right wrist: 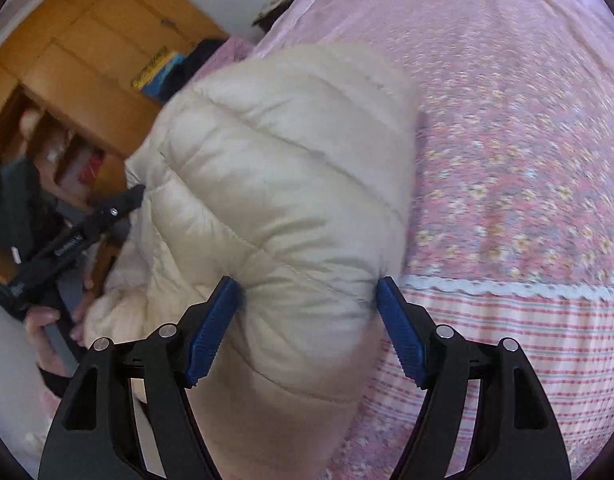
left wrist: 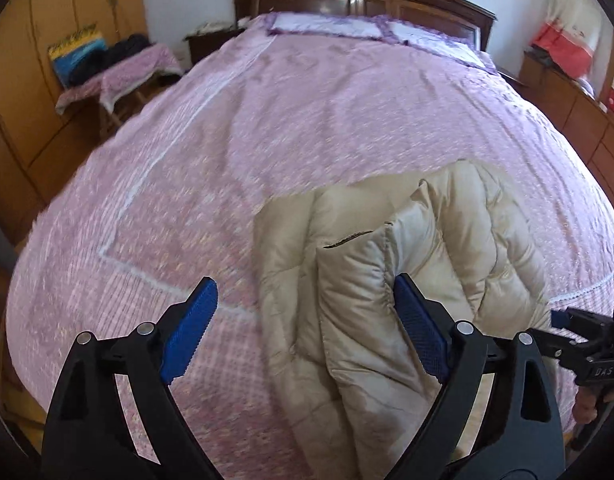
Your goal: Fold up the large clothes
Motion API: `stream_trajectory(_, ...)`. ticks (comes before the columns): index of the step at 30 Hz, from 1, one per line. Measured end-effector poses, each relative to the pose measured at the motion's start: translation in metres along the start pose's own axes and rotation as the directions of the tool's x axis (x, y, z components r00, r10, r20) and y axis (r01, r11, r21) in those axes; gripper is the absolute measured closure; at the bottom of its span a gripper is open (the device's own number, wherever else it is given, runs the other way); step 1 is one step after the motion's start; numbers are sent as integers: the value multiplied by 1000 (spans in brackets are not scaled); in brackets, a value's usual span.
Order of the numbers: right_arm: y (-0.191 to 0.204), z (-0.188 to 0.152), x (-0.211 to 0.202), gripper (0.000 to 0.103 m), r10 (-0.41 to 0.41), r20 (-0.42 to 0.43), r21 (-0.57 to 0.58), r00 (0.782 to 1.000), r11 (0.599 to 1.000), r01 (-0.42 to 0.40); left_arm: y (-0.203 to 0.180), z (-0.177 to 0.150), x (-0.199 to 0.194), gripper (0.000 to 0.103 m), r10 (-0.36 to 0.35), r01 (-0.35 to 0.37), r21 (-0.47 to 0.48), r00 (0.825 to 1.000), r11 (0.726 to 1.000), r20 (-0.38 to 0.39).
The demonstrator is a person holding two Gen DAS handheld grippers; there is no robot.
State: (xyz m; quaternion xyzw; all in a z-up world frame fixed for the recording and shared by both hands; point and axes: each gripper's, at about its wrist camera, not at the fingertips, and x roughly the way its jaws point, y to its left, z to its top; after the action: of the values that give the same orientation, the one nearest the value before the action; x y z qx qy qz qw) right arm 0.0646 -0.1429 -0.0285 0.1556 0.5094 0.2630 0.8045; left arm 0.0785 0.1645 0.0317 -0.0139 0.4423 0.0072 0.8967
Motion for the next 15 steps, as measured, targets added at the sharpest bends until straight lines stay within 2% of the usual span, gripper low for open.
stream_trajectory(6, 27, 9, 20, 28, -21, -34, -119, 999, 993, 17, 40, -23, 17, 14, -25, 18, -125, 998, 992, -52)
stream_trajectory(10, 41, 15, 34, 25, -57, -54, -187, 997, 981, 46, 60, -39, 33, 13, -80, 63, -205, 994, 977, -77)
stream_trajectory(15, 50, 14, 39, 23, -81, -57, -229, 995, 971, 66, 63, -49, 31, 15, -98, 76, -269, 993, 960, -67)
